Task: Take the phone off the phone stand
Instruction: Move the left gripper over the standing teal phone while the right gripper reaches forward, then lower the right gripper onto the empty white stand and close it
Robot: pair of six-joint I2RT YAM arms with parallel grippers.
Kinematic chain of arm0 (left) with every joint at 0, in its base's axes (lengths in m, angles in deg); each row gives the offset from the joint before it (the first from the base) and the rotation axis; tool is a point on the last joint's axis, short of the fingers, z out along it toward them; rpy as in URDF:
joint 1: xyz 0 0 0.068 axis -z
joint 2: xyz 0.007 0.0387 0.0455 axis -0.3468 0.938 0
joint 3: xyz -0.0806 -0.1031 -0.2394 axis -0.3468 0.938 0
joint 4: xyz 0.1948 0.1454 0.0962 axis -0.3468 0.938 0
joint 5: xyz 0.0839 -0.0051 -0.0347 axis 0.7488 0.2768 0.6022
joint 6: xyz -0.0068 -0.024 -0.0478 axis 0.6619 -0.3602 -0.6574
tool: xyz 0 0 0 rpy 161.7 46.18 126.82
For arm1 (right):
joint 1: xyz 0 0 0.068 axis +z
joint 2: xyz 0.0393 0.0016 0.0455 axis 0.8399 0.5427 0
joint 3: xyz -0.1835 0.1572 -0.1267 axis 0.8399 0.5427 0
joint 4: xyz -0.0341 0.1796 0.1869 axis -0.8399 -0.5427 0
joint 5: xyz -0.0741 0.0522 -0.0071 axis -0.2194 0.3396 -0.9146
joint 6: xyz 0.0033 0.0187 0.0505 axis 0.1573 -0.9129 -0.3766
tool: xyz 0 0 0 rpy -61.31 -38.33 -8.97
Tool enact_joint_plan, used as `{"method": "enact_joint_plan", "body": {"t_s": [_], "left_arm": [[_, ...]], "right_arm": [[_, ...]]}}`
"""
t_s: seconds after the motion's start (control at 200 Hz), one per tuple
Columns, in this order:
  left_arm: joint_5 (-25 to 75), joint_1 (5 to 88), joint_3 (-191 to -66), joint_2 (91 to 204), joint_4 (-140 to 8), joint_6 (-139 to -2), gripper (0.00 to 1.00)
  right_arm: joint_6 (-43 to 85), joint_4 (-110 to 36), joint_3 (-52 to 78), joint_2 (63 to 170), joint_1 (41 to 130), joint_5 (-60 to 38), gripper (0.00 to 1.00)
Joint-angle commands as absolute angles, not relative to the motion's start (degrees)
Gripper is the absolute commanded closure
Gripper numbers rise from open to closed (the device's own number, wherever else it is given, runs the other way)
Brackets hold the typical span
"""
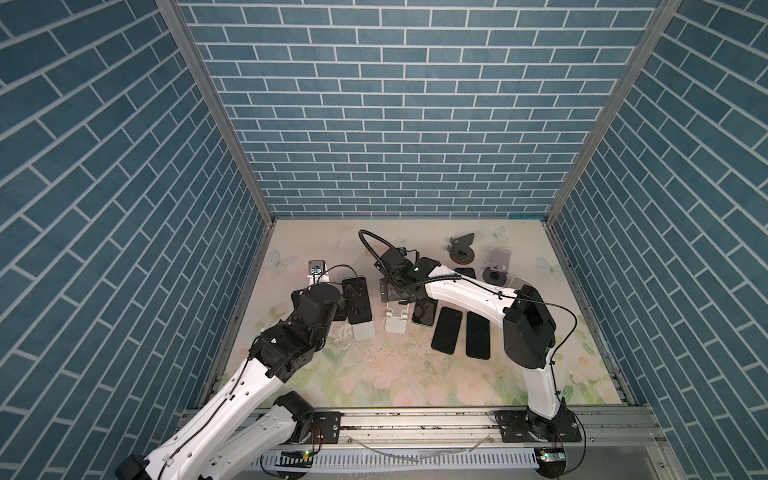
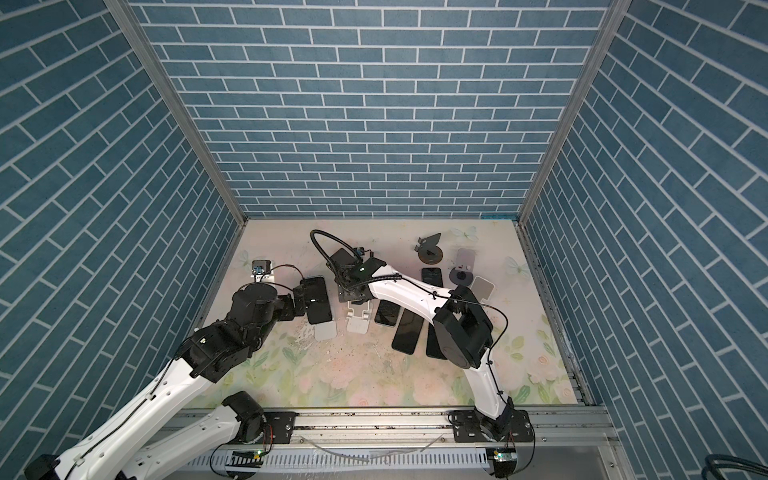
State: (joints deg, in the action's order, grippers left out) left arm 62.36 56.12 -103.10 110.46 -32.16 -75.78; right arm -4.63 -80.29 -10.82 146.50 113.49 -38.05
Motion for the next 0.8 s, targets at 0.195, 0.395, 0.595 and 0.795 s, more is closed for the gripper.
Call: {"method": "enact_joint_plan", "body": {"t_s": [0.195, 0.395, 0.595, 0.795], "left_arm": [[61.30, 55.53, -101.20, 109.35, -32.98, -75.77, 0.00], [60.92, 55.45, -100.61, 108.47, -33.22, -75.95, 0.00], [60.67, 55.45, -99.37, 107.07, -33.70, -76.82, 0.00], [60.29, 55.49, -98.82, 106.76, -33.77, -77.08, 0.00]], "right_arm": [[-9.25, -83.55, -12.51, 147.57, 114.65, -39.31, 0.14], [-10.01, -82.43, -12.00, 148.02, 114.55, -38.07, 0.22], [-10.03, -82.05, -12.20, 148.82, 114.60, -37.15, 0.28], [-9.58, -81.69, -12.51, 149.26, 114.61, -36.40, 0.38]]}}
